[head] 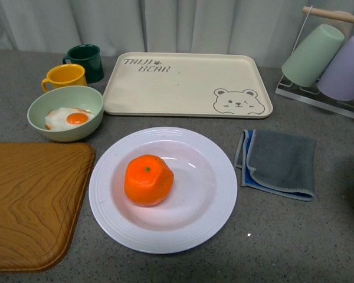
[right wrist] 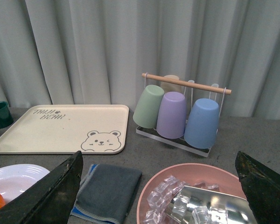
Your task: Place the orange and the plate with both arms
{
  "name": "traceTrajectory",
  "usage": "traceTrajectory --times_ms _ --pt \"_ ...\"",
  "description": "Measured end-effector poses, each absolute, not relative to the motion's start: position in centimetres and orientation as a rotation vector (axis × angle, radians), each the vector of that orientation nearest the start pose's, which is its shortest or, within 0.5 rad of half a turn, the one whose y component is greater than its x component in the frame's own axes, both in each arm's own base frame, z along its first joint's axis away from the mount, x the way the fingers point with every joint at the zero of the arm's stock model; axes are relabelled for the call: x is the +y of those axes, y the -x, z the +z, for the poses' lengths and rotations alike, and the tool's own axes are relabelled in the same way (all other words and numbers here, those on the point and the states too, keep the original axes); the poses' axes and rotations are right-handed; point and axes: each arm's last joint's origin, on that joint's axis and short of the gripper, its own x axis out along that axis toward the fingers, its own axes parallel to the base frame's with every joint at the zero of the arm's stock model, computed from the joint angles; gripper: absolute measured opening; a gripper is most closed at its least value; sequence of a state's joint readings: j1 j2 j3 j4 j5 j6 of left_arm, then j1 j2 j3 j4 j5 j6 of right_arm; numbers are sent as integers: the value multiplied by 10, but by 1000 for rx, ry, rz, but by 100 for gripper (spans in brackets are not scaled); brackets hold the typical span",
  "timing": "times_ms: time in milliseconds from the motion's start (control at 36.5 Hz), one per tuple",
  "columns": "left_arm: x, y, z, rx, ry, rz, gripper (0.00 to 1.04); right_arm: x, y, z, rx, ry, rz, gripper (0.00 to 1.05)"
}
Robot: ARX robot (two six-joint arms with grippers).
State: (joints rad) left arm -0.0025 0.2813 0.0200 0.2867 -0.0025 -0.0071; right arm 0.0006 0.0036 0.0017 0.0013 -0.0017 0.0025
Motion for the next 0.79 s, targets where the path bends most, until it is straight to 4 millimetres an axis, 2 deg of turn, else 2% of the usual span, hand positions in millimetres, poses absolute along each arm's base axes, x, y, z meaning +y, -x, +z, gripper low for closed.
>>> traceTrajectory --times_ms 740,795 --pt "0 -97 170 -17 7 -3 4 0 -98 164 1 -3 2 95" --pt "0 -97 170 -17 7 -3 11 1 -98 164 6 31 -16 95"
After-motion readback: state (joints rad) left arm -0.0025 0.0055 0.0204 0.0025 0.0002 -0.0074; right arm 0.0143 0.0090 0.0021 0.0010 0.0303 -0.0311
